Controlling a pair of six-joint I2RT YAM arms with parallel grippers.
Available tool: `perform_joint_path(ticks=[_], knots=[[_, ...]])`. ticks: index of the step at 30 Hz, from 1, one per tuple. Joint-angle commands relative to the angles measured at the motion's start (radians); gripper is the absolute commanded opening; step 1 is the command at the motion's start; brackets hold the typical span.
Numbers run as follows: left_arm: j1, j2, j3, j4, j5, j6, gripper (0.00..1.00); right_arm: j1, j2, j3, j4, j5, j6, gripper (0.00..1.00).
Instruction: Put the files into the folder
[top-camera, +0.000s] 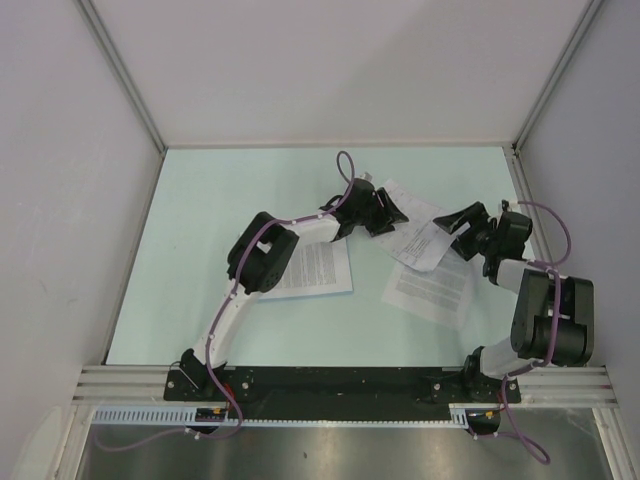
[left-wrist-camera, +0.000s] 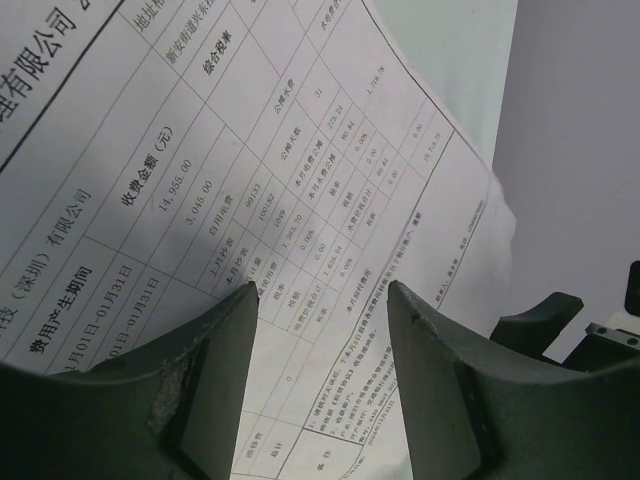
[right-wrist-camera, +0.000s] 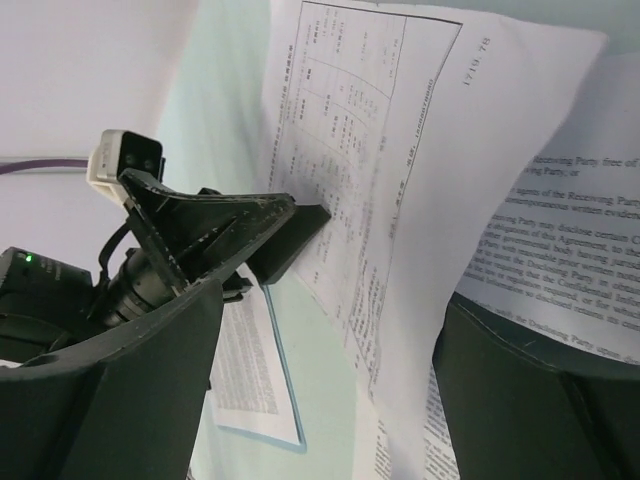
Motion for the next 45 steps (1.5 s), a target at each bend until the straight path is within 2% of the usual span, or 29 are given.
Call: perform_joint_path(ticks=[1, 2, 5, 6, 8, 9, 11, 12, 16, 17, 19, 20, 21, 23, 27, 29, 32, 33, 35, 40, 42, 45], knots=[[-0.011, 0.035, 0.034, -0.043, 0.027, 0.008, 0.62, 0.014, 0.018, -0.009, 0.137, 0.003, 0.027, 0.82], [-0.011, 0.032, 0.037, -0.043, 0.030, 0.019, 0.63, 0.020, 0.024, -0.009, 0.150, 0.014, 0.016, 0.81], [-0.011, 0.023, 0.070, -0.075, 0.039, 0.091, 0.67, 0.037, 0.064, -0.007, 0.182, 0.043, -0.030, 0.67], [-0.011, 0.010, 0.084, -0.088, 0.042, 0.110, 0.70, 0.045, 0.082, -0.007, 0.202, 0.052, -0.076, 0.52], [-0.008, -0.003, 0.104, -0.105, 0.090, 0.163, 0.72, 0.051, 0.092, 0.001, 0.214, 0.054, -0.108, 0.36], [-0.006, -0.017, 0.122, -0.114, 0.102, 0.188, 0.74, 0.051, 0.086, 0.004, 0.204, 0.058, -0.130, 0.23], [0.004, -0.094, 0.129, -0.152, 0.148, 0.267, 0.75, 0.058, 0.053, 0.045, 0.170, 0.065, -0.163, 0.12], [0.012, -0.127, 0.130, -0.196, 0.151, 0.297, 0.78, 0.065, 0.035, 0.068, 0.089, 0.072, -0.182, 0.00], [0.047, -0.363, 0.100, -0.353, 0.104, 0.505, 0.83, 0.161, -0.100, 0.200, -0.083, 0.140, -0.267, 0.00], [0.069, -0.472, 0.053, -0.402, 0.053, 0.534, 0.83, 0.225, -0.167, 0.258, -0.158, 0.166, -0.289, 0.00], [0.099, -0.600, -0.018, -0.434, 0.012, 0.588, 0.84, 0.320, -0.226, 0.307, -0.210, 0.233, -0.317, 0.00], [0.139, -0.723, -0.061, -0.441, -0.005, 0.596, 0.84, 0.360, -0.264, 0.333, -0.229, 0.255, -0.328, 0.00], [0.161, -0.784, -0.157, -0.450, -0.040, 0.602, 0.85, 0.449, -0.278, 0.371, -0.237, 0.266, -0.329, 0.00], [0.233, -0.900, -0.260, -0.460, -0.070, 0.613, 0.85, 0.538, -0.289, 0.418, -0.247, 0.273, -0.325, 0.00], [0.368, -1.167, -0.514, -0.549, -0.146, 0.620, 0.85, 0.785, -0.251, 0.516, -0.218, 0.250, -0.273, 0.00], [0.455, -1.238, -0.628, -0.577, -0.177, 0.625, 0.85, 0.845, -0.217, 0.542, -0.179, 0.208, -0.224, 0.00], [0.587, -1.371, -0.751, -0.620, -0.200, 0.622, 0.85, 0.950, -0.143, 0.577, -0.001, 0.082, -0.090, 0.00], [0.616, -1.401, -0.775, -0.634, -0.208, 0.625, 0.86, 0.960, -0.123, 0.577, 0.050, 0.009, 0.012, 0.00], [0.690, -1.471, -0.821, -0.655, -0.275, 0.630, 0.89, 0.953, -0.064, 0.576, 0.149, -0.076, 0.092, 0.00], [0.787, -1.485, -0.830, -0.734, -0.340, 0.673, 0.93, 0.826, -0.022, 0.467, 0.133, -0.181, 0.229, 0.00], [0.788, -1.468, -0.830, -0.735, -0.338, 0.682, 0.93, 0.755, -0.025, 0.377, 0.150, -0.205, 0.240, 0.00], [0.788, -1.419, -0.842, -0.700, -0.285, 0.688, 0.93, 0.671, -0.025, 0.321, -0.011, -0.182, 0.121, 0.00]])
